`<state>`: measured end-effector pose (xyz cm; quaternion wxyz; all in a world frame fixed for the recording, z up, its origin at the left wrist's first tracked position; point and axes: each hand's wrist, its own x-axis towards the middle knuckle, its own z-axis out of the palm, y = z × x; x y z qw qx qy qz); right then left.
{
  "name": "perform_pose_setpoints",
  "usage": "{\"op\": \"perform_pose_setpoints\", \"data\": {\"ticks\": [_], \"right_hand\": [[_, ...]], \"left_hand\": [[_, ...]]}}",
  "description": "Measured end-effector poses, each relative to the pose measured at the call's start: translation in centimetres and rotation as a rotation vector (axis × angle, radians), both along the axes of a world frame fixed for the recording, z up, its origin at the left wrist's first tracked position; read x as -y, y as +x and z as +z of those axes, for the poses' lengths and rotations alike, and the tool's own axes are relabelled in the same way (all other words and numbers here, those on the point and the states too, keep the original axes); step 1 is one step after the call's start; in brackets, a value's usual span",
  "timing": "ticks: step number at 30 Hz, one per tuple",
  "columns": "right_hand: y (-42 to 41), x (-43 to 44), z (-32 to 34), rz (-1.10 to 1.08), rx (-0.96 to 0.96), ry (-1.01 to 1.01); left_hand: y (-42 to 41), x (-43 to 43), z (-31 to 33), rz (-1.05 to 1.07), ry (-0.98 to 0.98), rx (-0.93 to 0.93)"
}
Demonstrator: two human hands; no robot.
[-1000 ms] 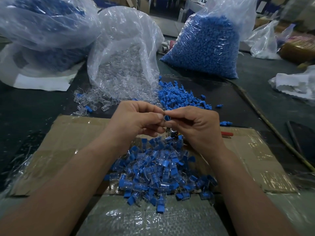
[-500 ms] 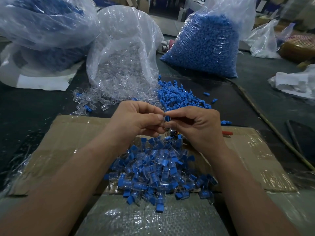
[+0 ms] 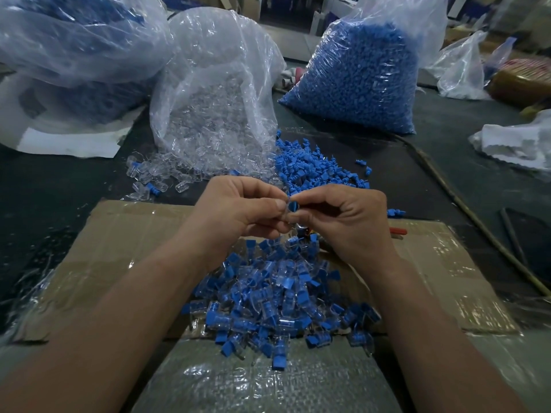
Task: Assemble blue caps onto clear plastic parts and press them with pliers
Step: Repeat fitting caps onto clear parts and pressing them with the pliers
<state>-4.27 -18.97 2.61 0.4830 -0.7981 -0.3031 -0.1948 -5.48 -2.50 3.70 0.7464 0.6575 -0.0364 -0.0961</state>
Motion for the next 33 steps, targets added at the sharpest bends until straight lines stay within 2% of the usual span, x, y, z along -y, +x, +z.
{"op": "perform_pose_setpoints", "data": {"ticks": [11,14,18,22,28,33], "right_hand": [[0.1,-0.2,0.0,0.031,0.111,-0.088],[0.0,-0.2,0.2,0.027,0.081,-0.103],[0.3,1.0,0.9,-0.104,-0.18,-0.169],[1.3,4.2,1.4,-0.298,-0.391,-0.392],[1.6,5.7,1.6,-0.294,-0.74,-0.728],[1.4,5.2,1.4,-0.315,-0.761,-0.846]], "left_hand": [[-0.1,0.0,0.1,0.005,0.106,0.079],[-0.1,0.1,0.0,0.012,0.089,0.089],[0.1,-0.3,0.0,0.062,0.049,0.079],[0.3,-0.6,-0.1,0.112,0.02,0.084],[0.4,-0.5,-0.1,0.12,-0.006,0.086],[0.4,-0.6,0.0,0.125,-0.007,0.097]]}}
